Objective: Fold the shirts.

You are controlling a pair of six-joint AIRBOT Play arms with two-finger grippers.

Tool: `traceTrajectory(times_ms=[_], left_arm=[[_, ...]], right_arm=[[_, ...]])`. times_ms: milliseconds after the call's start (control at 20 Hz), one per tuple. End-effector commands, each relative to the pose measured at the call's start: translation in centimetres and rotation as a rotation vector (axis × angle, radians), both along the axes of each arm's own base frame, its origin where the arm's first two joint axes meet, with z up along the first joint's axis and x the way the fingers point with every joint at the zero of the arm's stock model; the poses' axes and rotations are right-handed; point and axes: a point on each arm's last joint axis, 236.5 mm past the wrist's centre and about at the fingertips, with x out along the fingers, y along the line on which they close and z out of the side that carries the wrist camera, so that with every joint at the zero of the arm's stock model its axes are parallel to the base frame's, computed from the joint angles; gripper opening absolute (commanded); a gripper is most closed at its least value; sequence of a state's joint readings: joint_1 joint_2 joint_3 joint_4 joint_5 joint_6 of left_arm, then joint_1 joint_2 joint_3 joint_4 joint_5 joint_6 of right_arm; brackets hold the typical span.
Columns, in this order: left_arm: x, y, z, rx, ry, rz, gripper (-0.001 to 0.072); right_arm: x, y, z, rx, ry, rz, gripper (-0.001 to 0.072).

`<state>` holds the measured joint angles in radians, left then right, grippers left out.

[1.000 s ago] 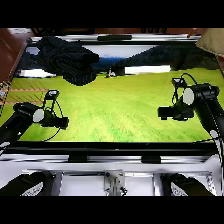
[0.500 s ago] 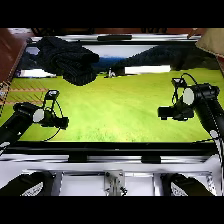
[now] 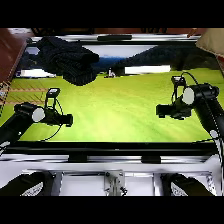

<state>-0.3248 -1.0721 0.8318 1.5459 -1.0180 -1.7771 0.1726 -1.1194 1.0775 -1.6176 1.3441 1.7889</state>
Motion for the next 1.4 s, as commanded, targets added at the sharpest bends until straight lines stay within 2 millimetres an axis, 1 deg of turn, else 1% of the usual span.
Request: traceTrajectory(times_ms=[0,50,100,150,250,350,400,500,600,700,800,900,1000,1050,1150,1200,1250,1300,1350], left_arm=[[3.4,-2.6,1.7,-0.128,-0.136,0.029,0.0720],[5.4,-2.8,2.7,-0.142,-0.206,0.037,0.0707],[7.6,-2.5,3.6,-0.146,-0.252,0.056,0.0699],[9.8,-1.7,4.2,-0.136,-0.270,0.078,0.0700],[15.0,0.0,5.3,-0.131,-0.296,0.141,0.0702],[21.1,1.7,6.2,-0.135,-0.345,0.194,0.0703],[23.7,2.3,6.4,-0.138,-0.368,0.210,0.0704],[27.9,2.9,6.0,-0.141,-0.402,0.229,0.0704],[30.8,3.1,4.3,-0.141,-0.407,0.236,0.0705],[32.4,2.8,2.0,-0.139,-0.395,0.236,0.0704],[33.3,2.4,0.2,-0.140,-0.394,0.233,0.0704],[33.5,1.8,-1.3,-0.146,-0.385,0.230,0.0704],[33.2,1.3,-2.7,-0.157,-0.355,0.233,0.0700],[32.9,0.7,-3.2,-0.186,-0.330,0.251,0.0599],[32.7,-0.2,-3.5,-0.219,-0.311,0.257,0.0316],[32.6,-0.6,-3.4,-0.224,-0.312,0.253,0.0085],[32.6,-0.9,-2.6,-0.229,-0.321,0.246,0.0058],[32.7,-1.2,-1.1,-0.236,-0.342,0.239,0.0058],[32.8,-1.6,1.4,-0.240,-0.386,0.213,0.0057]], right_arm=[[-0.1,1.1,0.0,0.048,0.003,-0.006,0.0554],[-0.1,1.3,0.0,0.058,0.004,-0.006,0.0555],[0.0,1.5,0.0,0.064,0.003,-0.006,0.0555],[0.1,1.7,0.0,0.072,-0.004,-0.012,0.0554],[0.4,2.7,0.2,0.122,-0.015,-0.027,0.0555],[0.5,3.9,0.3,0.174,-0.018,-0.030,0.0555],[0.4,4.1,0.4,0.184,-0.016,-0.031,0.0555],[0.2,4.3,0.3,0.189,-0.007,-0.030,0.0555],[0.0,4.3,0.3,0.191,0.001,-0.030,0.0555],[0.1,4.3,0.3,0.192,-0.001,-0.031,0.0555],[0.1,4.4,0.3,0.193,0.000,-0.030,0.0555],[0.1,4.4,0.3,0.196,0.000,-0.030,0.0555],[0.1,4.6,0.4,0.201,-0.002,-0.031,0.0555],[0.2,4.6,0.4,0.202,-0.006,-0.031,0.0554],[0.3,4.6,0.4,0.202,-0.008,-0.031,0.0555],[0.2,4.6,0.4,0.202,-0.005,-0.031,0.0555],[0.2,4.6,0.4,0.202,-0.005,-0.031,0.0555],[0.2,4.5,0.4,0.201,-0.007,-0.031,0.0555],[0.5,4.5,0.5,0.200,-0.018,-0.030,0.0555]])
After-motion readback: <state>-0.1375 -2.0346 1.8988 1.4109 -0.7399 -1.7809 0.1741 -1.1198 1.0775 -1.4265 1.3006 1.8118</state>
